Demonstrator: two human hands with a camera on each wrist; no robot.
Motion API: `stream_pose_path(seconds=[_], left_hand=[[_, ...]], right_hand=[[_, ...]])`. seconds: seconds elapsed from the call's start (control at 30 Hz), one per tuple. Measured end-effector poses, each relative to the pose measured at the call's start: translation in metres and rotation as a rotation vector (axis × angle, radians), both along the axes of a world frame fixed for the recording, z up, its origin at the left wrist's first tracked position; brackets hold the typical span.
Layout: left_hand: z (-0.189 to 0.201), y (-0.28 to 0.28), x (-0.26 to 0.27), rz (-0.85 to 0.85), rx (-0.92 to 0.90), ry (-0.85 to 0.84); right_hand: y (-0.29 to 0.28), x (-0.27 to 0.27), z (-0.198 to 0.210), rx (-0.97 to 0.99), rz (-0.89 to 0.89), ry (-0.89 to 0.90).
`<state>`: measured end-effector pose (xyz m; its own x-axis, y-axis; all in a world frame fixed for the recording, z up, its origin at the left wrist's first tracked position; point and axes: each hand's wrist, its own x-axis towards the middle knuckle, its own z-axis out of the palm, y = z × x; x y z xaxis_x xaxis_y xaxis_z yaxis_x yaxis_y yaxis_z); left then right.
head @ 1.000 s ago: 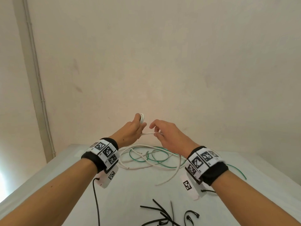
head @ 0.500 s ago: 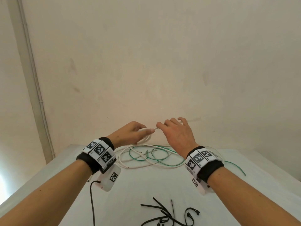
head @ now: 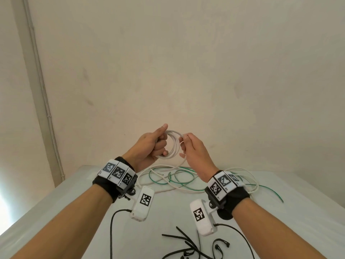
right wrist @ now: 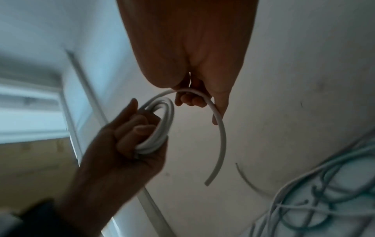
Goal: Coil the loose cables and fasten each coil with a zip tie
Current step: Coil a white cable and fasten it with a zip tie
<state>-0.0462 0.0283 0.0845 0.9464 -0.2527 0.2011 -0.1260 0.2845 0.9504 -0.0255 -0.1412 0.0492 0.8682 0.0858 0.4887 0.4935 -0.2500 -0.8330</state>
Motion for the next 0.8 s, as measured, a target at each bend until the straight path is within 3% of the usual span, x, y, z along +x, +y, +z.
stream_pose_path(seconds=[0.17,0.47,0.63,0.8], left_hand=[[-0.003,-0.014,0.003,0.065,-0.189,0.014],[-0.009,-0.025,0.01,0.122,-0.355,0.078],[-0.02,-0.036,0.003,0.118,-0.226,0.014],[-0.02,-0.044,0.002,0.224,0.058,-0.151]], right_hand=[[0.013,-0.012,0.007,0.393,0.206,0.241],[0.017,-0.017,0.01,0.565,0.191,0.397],[0.021,-0.02,0.019,0.793,0.208,0.57],[0.023,-0.027,0.022,0.894,0.31,0.567]])
